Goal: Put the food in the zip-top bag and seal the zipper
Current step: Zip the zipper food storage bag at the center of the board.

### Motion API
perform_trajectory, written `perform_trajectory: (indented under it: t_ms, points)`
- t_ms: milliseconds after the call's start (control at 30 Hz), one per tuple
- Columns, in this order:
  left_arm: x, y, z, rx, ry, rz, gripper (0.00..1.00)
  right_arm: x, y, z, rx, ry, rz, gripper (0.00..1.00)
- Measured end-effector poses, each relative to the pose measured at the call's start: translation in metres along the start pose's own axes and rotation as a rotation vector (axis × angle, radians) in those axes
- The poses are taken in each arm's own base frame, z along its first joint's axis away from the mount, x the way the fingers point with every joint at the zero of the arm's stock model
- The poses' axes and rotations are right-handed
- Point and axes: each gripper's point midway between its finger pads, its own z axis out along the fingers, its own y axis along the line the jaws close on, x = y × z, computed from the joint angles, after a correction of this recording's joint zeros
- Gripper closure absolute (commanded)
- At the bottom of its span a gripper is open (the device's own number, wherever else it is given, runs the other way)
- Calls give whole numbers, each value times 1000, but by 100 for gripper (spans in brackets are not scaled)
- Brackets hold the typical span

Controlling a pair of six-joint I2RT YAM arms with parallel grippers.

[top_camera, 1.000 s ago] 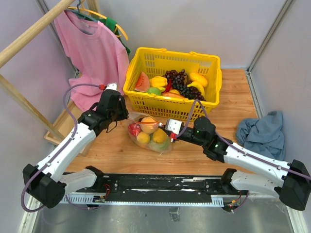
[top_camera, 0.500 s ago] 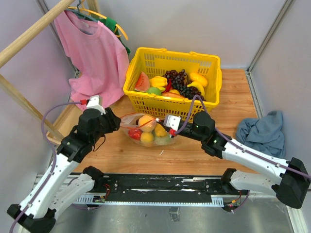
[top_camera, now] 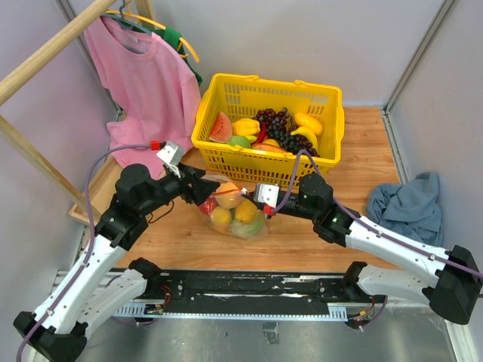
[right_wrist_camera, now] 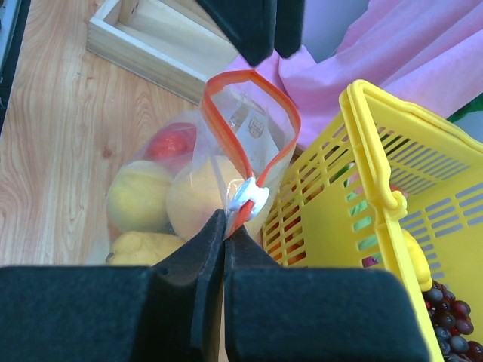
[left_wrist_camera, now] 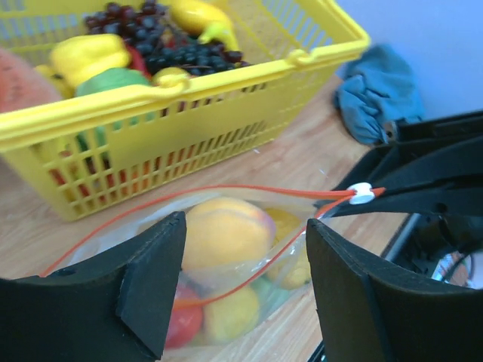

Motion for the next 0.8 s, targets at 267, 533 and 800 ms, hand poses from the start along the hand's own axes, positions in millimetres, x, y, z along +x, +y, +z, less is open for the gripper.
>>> perform_trajectory:
  t_ms: [267,533,800]
  points:
    - [6,-45,15,317,45,201,24,-6,3,-2,-17,-23,-6,99]
    - [24,-75,20,565,76,406,35,-5,3,-2,-18,-20,-13,99]
    - [19,-84,30,674,84,521,43,-5,4,-2,-24,-20,-13,99]
